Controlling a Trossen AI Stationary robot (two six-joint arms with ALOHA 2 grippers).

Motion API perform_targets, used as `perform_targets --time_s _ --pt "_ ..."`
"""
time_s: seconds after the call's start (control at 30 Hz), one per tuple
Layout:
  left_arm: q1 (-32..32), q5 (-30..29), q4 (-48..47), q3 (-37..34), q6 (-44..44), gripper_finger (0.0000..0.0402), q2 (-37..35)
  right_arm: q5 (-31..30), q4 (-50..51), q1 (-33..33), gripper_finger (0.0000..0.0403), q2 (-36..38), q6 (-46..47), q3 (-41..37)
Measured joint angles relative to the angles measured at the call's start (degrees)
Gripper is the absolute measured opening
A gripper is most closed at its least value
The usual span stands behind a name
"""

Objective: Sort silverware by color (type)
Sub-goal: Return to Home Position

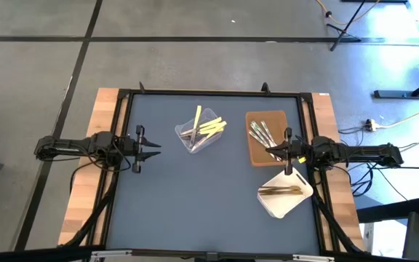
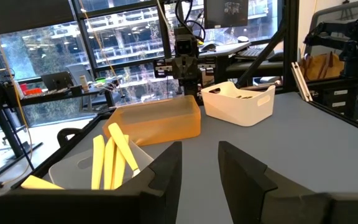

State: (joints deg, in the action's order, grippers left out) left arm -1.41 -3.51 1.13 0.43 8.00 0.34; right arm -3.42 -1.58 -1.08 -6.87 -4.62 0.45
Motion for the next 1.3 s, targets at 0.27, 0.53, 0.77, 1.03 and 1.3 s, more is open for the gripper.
perform_targets --time_s 0.27,0.53,0.77,1.03,1.3 --pt "0.0 0.0 0.0 0.0 0.0 0.0098 0.0 0.04 0.17 0.0 0.0001 0.0 4.3 0.0" --pt "0.0 0.0 0.0 0.0 -0.01 0.0098 0.02 0.02 0.22 0.0 0.0001 0.0 4.35 0.0" --pt "0.0 0.0 0.0 0.0 -0.01 0.0098 0.02 0.03 0.26 0.0 0.0001 0.0 4.35 0.0" --pt "0.0 0.0 0.0 0.0 0.01 0.0098 0.0 0.02 0.31 0.0 0.0001 0.0 4.35 0.0" --pt "0.0 0.0 0.0 0.0 0.0 0.0098 0.01 0.02 0.33 0.0 0.0001 0.15 4.35 0.0"
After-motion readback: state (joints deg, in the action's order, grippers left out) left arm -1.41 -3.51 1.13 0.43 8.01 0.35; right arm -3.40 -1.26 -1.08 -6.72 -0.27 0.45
